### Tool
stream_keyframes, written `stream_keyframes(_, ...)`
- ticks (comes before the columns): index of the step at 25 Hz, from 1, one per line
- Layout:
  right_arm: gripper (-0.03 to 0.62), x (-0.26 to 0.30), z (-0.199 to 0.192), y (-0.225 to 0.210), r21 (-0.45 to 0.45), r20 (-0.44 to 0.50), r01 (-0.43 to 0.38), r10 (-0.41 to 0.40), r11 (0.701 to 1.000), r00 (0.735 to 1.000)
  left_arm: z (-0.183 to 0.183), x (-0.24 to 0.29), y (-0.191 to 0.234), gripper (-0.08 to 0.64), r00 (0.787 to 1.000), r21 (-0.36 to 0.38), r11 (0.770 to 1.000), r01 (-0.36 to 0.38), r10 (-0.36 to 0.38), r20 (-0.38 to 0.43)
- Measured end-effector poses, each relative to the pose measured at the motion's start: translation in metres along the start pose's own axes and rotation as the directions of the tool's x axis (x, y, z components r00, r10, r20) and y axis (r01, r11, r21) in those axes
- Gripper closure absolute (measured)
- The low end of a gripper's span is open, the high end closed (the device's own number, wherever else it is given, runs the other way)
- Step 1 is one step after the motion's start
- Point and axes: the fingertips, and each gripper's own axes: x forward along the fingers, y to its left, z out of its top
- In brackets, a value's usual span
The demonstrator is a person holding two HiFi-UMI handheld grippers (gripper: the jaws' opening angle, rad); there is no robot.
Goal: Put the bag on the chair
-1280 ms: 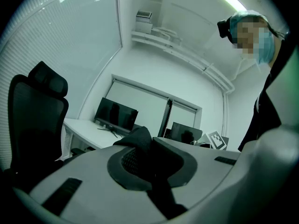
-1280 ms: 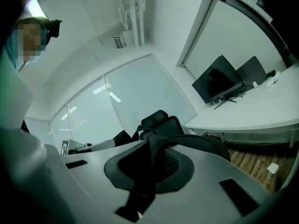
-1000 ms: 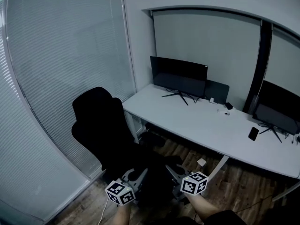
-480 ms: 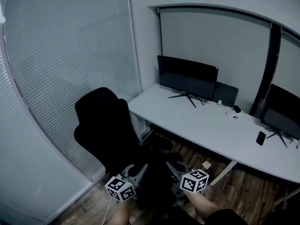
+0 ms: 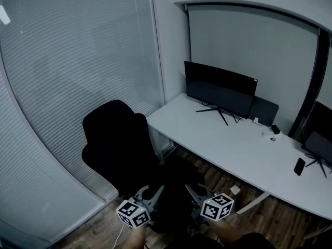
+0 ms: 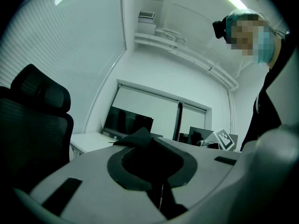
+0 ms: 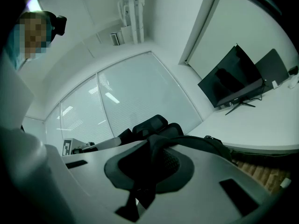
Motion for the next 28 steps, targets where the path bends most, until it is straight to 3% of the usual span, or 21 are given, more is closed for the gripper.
stream_keyframes(14, 0.535, 0.063, 0.040, -0.061, -0.009, -0.015, -0.053, 0.053, 0.999, 0.998, 0.019, 0.074, 0.067, 0.516, 0.996, 0.032, 0.995, -0.091, 0.091, 0.012)
stream_keyframes(28, 0.535, 0.093, 0.027, -0.117, 0.005, -0.074, -0.020, 0.020, 1.000, 0.997, -0.007, 0.124, 0.118, 0.517, 0.990, 0.038, 0.992, -0.117, 0.120, -0.076)
